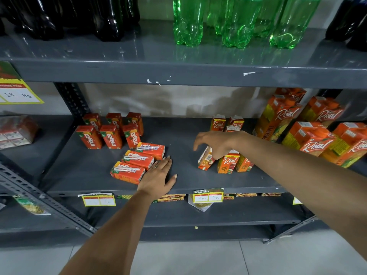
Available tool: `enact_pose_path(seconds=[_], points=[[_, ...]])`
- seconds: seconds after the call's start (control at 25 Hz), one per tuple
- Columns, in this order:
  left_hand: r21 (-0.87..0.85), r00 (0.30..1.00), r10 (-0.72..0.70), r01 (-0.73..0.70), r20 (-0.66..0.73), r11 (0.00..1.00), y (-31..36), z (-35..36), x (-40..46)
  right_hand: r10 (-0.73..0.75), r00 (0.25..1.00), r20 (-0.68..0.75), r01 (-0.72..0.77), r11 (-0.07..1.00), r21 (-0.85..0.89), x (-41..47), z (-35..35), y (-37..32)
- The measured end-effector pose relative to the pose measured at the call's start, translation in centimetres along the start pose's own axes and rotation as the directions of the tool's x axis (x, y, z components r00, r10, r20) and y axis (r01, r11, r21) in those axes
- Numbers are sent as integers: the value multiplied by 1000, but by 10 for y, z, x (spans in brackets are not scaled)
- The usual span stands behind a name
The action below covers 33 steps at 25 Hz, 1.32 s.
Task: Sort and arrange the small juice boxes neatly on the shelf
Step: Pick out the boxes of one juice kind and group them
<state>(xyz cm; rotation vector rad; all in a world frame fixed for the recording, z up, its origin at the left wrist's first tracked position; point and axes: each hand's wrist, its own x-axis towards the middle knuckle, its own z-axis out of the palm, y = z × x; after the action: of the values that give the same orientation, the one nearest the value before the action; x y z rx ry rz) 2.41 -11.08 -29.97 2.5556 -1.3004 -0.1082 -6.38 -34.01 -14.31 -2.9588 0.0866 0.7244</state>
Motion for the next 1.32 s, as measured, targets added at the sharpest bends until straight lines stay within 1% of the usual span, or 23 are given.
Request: enact_pose_path(seconds=[0.08,0.2,0.28,0.4,0.56,0.68,0.76,0.84,0.92,1.04,1.12,1.24,1.32], points=[[0,1000,1,-1,1,1000,0,0,0,-16,999,-30,17,999,48,3,1,2],[15,1000,13,-13,-2,1000,-1,0,0,-57,987,-153,81,985,154,7,2,1],[14,1000,13,-13,-4,1000,1,-1,0,-63,977,-202,98,981,166,8,2,0],[3,1000,8,-8,-2,1000,1,-2,-1,-26,981,-193,58,984,166,6,2,1],[10,1000,3,-3,10,1000,0,-1,0,5,990,-139,13,991,130,4,1,7],[8,1000,1,-1,16,1000,-2,0,1,-6,990,-139,26,990,142,2,-5,5],[-3,1000,6,-6,15,1000,-2,1,1,-9,995,-103,23,990,138,2,-5,-1],[-1,1000,7,-7,13,1000,-2,1,1,17,999,-50,-13,997,73,4,-1,-12],[-1,1000,3,-3,13,1000,-2,2,1,43,999,7,-42,995,-87,5,1,-26],[-8,1000,3,-3,21,1000,-2,2,1,56,998,11,-49,930,-365,15,6,-45],[-10,1000,8,-8,14,1000,-1,1,1,69,998,10,-55,869,-491,25,10,-57],[-17,1000,13,-13,9,1000,-3,1,1,126,992,16,-95,818,-568,35,13,-66],[-6,1000,18,-18,20,1000,-4,3,2,104,994,-24,-101,848,-520,35,8,-61]])
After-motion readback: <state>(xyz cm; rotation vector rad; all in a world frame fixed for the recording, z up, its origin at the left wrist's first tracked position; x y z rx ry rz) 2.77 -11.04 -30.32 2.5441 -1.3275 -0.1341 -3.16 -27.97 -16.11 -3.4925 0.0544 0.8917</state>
